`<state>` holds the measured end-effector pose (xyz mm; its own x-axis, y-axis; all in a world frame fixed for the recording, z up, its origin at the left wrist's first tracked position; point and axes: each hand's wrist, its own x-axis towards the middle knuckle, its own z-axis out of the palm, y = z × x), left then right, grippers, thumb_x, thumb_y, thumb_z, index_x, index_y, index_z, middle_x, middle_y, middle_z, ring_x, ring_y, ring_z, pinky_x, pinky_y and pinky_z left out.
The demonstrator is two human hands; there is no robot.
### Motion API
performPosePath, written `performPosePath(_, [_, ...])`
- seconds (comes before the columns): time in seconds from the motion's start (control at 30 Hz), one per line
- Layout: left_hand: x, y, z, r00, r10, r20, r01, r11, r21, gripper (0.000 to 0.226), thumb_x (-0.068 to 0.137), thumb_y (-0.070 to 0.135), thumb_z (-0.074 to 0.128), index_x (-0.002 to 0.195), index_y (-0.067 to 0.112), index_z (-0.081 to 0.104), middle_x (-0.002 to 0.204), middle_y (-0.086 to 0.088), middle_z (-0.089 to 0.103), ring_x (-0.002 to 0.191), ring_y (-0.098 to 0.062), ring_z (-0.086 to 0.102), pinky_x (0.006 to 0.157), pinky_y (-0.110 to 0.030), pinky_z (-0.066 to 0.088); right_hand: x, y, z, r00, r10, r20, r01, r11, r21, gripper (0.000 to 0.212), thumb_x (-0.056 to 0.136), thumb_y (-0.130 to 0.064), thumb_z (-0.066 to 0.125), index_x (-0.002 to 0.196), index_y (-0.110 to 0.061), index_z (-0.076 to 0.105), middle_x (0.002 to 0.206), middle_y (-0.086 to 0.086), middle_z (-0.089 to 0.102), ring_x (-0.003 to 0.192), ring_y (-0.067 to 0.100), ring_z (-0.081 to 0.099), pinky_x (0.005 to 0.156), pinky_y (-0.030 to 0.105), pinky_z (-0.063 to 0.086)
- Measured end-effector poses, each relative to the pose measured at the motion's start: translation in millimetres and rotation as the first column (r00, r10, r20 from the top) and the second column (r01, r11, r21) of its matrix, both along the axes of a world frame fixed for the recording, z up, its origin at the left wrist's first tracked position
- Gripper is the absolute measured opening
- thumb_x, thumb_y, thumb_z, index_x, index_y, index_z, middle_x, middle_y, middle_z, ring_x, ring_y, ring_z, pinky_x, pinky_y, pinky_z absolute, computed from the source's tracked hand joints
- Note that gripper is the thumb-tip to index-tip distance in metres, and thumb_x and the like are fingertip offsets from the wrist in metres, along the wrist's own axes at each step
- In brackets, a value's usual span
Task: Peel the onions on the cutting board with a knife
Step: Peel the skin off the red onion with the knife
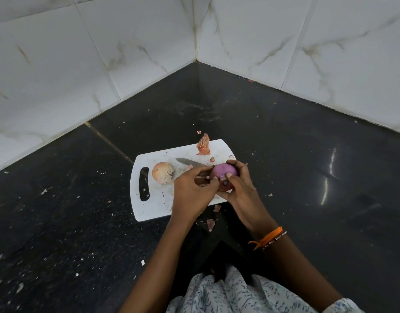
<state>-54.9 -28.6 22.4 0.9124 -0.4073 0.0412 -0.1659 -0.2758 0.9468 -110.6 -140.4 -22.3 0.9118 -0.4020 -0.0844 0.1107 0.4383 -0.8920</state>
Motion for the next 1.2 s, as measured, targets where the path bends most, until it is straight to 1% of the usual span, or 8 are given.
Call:
performPosePath(0.27, [1.0,-0.3,-1.2,0.998,-0.013,-0.054,0.013,1.000,-0.003,0.028,0.071,0.020,0.074,0.099,0.017,0.071,0.086,0.006,0.072,0.079,-0.006,0.069,0.071,-0.020,0.056,-2.0,1.4,-1.4,1.000,0.019,-0.002,-0.020,0.998,-0.053,0.026,0.096,-0.013,0.045,0.117,-0.028,0.050,0.127,0.010,0.049,0.102,0.015,0.065,0.080,0.029,0.054])
performPosePath(0.4, [2.5,0.0,-3.4,1.000,0.013,0.005,-0.013,1.000,0.017,0.019,0.072,0.010,0.072,0.088,0.019,0.070,0.079,0.007,0.070,0.071,-0.002,0.067,0.064,-0.014,0.053,-2.0,3.1,0.4,1.000,0.024,-0.016,-0.025,0.998,-0.061,0.028,0.093,-0.015,0.046,0.117,-0.030,0.049,0.127,0.007,0.048,0.104,0.016,0.064,0.081,0.031,0.055])
performPosePath(0.53, [6.6,4.7,-6.0,0.998,0.064,-0.012,-0.064,0.997,-0.046,0.028,0.077,-0.005,0.062,0.081,0.022,0.070,0.073,0.009,0.069,0.066,0.002,0.065,0.059,-0.009,0.050,-0.4,5.1,3.6,0.999,0.010,-0.038,-0.011,1.000,-0.029,0.028,0.090,-0.017,0.049,0.115,-0.030,0.051,0.128,0.007,0.046,0.114,0.028,0.057,0.083,0.036,0.056])
performPosePath(0.67, [6.4,5.2,-8.8,0.991,0.059,-0.120,-0.071,0.993,-0.097,0.024,0.088,0.004,0.057,0.093,0.022,0.071,0.085,0.009,0.072,0.076,-0.003,0.068,0.063,-0.012,0.052,1.3,3.3,7.9,0.998,-0.020,-0.053,0.024,0.998,0.065,0.026,0.094,-0.012,0.049,0.114,-0.027,0.052,0.126,0.008,0.047,0.112,0.029,0.059,0.085,0.038,0.056])
performPosePath(0.8, [6.9,5.5,-10.5,0.978,-0.070,-0.196,0.045,0.991,-0.130,0.020,0.081,0.020,0.072,0.100,0.026,0.070,0.091,0.010,0.073,0.086,-0.004,0.068,0.070,-0.015,0.054,-0.9,0.1,9.9,0.997,-0.022,-0.072,0.032,0.989,0.141,0.023,0.097,-0.013,0.047,0.116,-0.025,0.050,0.126,0.007,0.051,0.107,0.020,0.062,0.085,0.033,0.056])
performPosePath(0.9, [4.7,3.4,-12.0,0.983,-0.042,-0.177,0.019,0.992,-0.128,0.027,0.076,0.014,0.077,0.100,0.023,0.069,0.087,0.012,0.073,0.081,-0.001,0.068,0.065,-0.013,0.053,-1.8,-0.6,11.0,0.996,-0.028,-0.088,0.040,0.990,0.135,0.021,0.097,-0.015,0.046,0.116,-0.023,0.052,0.123,0.005,0.055,0.107,0.015,0.062,0.087,0.026,0.054])
performPosePath(1.0, [4.4,2.2,-11.6,0.979,0.023,-0.203,-0.064,0.978,-0.199,0.021,0.080,0.006,0.072,0.092,0.023,0.071,0.080,0.013,0.073,0.078,-0.003,0.069,0.060,-0.013,0.052,-1.8,-2.7,11.9,0.993,-0.005,-0.119,0.019,0.993,0.115,0.020,0.098,-0.022,0.044,0.116,-0.017,0.053,0.120,0.008,0.059,0.111,0.018,0.061,0.092,0.027,0.053])
performPosePath(1.2, [4.9,5.3,-10.9,0.978,0.034,-0.204,-0.086,0.964,-0.251,0.032,0.087,-0.001,0.059,0.083,0.028,0.071,0.080,0.017,0.072,0.084,0.000,0.068,0.065,-0.012,0.051,-2.9,-2.8,11.2,0.988,0.054,-0.145,-0.026,0.981,0.190,0.033,0.099,-0.029,0.042,0.120,-0.006,0.052,0.117,0.012,0.065,0.105,0.021,0.066,0.078,0.025,0.056])
